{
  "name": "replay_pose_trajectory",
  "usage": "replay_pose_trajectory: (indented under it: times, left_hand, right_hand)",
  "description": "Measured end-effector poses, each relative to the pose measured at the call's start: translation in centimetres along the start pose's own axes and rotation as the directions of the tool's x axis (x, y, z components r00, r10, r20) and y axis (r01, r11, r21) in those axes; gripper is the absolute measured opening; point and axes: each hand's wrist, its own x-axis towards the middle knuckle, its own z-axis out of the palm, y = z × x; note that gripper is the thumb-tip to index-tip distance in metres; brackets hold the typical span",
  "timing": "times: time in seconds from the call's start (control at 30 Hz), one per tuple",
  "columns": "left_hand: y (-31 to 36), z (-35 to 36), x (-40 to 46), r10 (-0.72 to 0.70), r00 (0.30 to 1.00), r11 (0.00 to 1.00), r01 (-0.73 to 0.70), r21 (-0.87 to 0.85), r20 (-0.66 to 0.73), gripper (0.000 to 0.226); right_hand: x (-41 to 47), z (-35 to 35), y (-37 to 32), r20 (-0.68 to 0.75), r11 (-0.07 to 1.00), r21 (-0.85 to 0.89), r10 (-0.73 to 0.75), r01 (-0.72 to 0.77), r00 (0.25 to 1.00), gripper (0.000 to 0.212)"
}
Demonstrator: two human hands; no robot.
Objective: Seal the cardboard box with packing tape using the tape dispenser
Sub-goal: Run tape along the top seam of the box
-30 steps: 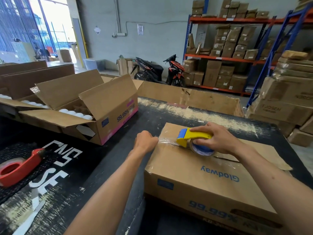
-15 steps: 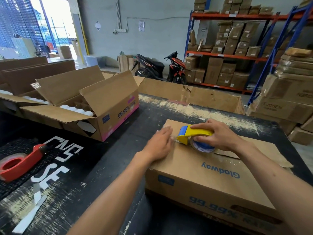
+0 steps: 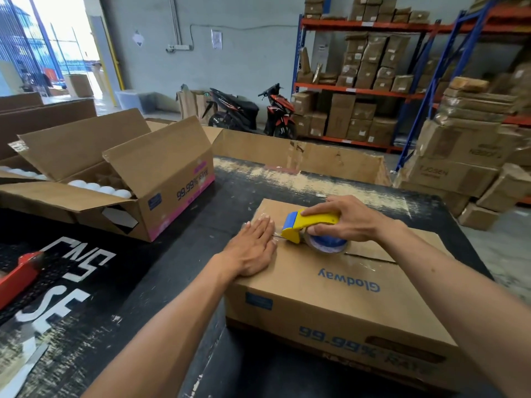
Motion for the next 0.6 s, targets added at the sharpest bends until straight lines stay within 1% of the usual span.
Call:
replay_pose_trajectory:
  times: [0.07, 0.27, 0.43, 0.53, 0.6]
  left_hand:
    - [-0.2, 0.2, 0.2, 0.003, 1.0, 1.0, -0.002, -0.003, 0.003, 0.062]
    - [0.0, 0.0, -0.2, 0.009, 1.0, 1.0, -0.009, -0.004, 0.007, 0.061]
    - [0.4, -0.3, -0.4, 0.012, 1.0, 1.0, -0.013, 0.02, 0.027, 0.062]
    - [1.1, -0.8, -0.1, -0.017, 1.0, 0.993, 0.015, 0.116, 0.022, 0.064]
    - [2.5, -0.8, 0.3, 0.018, 1.0, 0.985, -0.016, 0.171, -0.01, 0.063]
  right_hand:
    - [-0.9, -0.5, 0.6, 0.003, 1.0, 0.003, 0.012, -0.012, 1.0, 0.053]
    - [-5.4, -2.4, 3.4, -0.027, 0.999, 0.012, 0.044, -0.044, 0.999, 0.066]
    - [-5.5, -1.6, 3.3, -0.022, 0.995, -0.083, 0.059, -0.061, 0.998, 0.054]
    - [-5.1, -1.3, 3.3, -0.011, 0.992, -0.106, 0.068, -0.069, 0.998, 0.049]
    - [-5.0, -1.3, 3.4, -0.003, 0.992, -0.106, 0.073, -0.073, 0.997, 0.047]
